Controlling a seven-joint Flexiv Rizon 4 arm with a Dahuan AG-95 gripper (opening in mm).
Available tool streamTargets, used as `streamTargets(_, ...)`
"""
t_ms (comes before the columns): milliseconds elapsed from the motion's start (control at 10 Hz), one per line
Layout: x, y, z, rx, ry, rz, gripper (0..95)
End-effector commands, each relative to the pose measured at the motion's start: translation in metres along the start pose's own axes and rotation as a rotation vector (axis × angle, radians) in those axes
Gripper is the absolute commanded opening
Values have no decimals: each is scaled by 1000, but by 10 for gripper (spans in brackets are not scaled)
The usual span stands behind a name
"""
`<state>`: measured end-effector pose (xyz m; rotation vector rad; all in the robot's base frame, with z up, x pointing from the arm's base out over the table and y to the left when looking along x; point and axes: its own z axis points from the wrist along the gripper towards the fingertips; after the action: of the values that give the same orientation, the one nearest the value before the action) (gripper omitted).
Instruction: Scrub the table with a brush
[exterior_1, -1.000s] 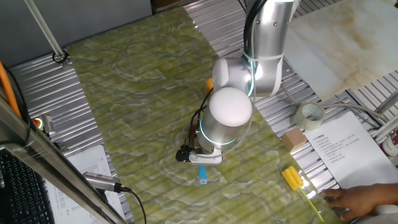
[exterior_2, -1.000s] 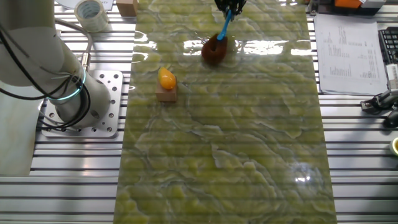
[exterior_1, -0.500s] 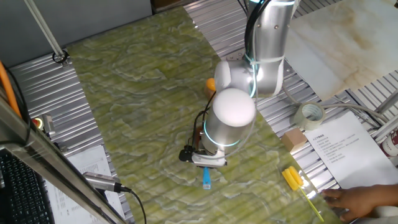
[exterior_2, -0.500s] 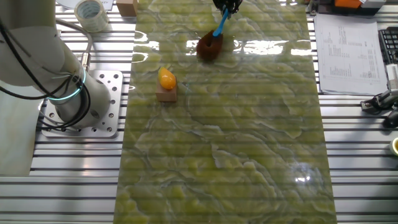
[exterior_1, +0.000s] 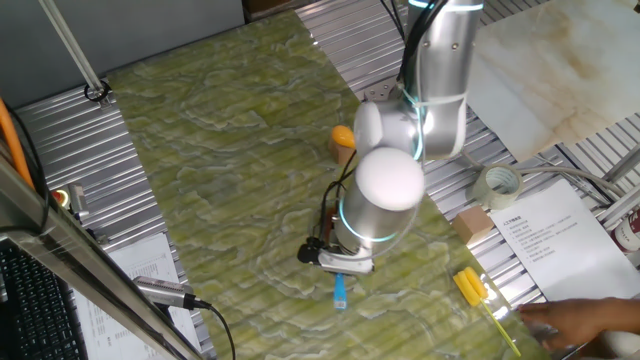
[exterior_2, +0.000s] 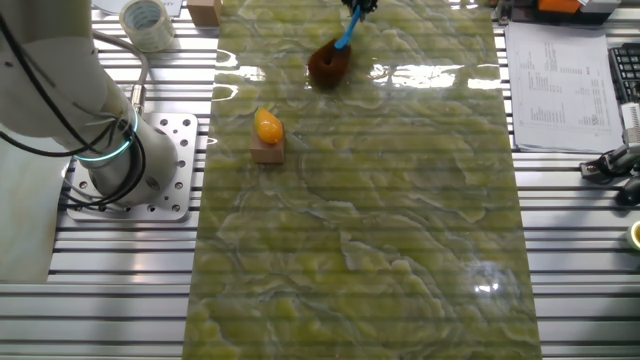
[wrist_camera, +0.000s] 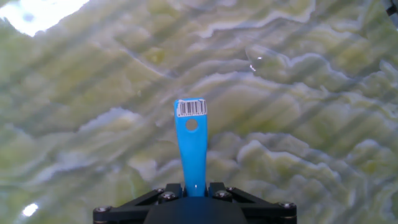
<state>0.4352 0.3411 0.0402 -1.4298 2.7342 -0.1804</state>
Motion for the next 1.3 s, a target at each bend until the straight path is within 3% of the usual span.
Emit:
streamTargets(100,-8,10,0,2,-1,31,0)
streamTargets(800,-23,30,-13,-10,-8,127,0)
streamTargets(1300,-22,27,-17,-4,-20,109,0)
